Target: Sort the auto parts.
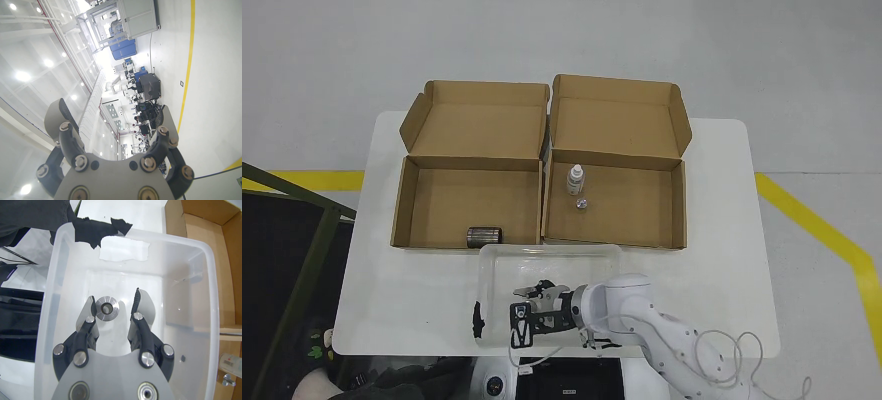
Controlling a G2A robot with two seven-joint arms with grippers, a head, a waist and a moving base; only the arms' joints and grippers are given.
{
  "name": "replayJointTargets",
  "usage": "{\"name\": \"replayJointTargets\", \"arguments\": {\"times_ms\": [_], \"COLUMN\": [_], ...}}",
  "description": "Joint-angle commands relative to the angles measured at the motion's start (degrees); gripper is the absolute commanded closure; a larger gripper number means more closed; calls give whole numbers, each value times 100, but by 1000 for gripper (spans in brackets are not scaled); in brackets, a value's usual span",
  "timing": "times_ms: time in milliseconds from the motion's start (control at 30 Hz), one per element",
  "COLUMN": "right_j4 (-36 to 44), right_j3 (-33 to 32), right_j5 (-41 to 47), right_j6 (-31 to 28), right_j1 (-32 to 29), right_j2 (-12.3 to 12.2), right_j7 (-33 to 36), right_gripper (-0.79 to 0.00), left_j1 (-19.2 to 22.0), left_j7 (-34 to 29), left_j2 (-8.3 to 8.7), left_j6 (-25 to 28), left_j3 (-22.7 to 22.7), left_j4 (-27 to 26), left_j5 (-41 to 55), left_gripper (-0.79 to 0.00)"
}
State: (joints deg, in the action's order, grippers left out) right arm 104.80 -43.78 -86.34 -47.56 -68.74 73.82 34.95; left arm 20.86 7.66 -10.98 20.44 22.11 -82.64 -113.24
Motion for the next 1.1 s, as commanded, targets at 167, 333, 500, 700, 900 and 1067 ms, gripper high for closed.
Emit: {"name": "replayJointTargets", "arguments": {"times_ms": [167, 333, 500, 700, 900, 1067], "right_j4": [-128, -227, -341, -513, -682, -736], "right_j3": [54, 94, 154, 267, 384, 438], "right_j5": [65, 90, 143, 225, 279, 345], "right_j6": [51, 96, 120, 159, 198, 214], "right_j1": [44, 97, 161, 266, 378, 438], "right_j2": [-5, -4, 5, 33, 65, 80], "right_j7": [23, 39, 33, 29, 33, 67], "right_gripper": [-382, -385, -385, -385, -372, -243], "left_j1": [0, 0, 0, 0, 0, 0], "left_j7": [0, 0, 0, 0, 0, 0], "left_j2": [0, 0, 0, 0, 0, 0], "left_j6": [0, 0, 0, 0, 0, 0], "left_j3": [0, 0, 0, 0, 0, 0], "left_j4": [0, 0, 0, 0, 0, 0], "left_j5": [0, 0, 0, 0, 0, 0], "left_gripper": [-785, -785, -785, -785, -785, -785]}}
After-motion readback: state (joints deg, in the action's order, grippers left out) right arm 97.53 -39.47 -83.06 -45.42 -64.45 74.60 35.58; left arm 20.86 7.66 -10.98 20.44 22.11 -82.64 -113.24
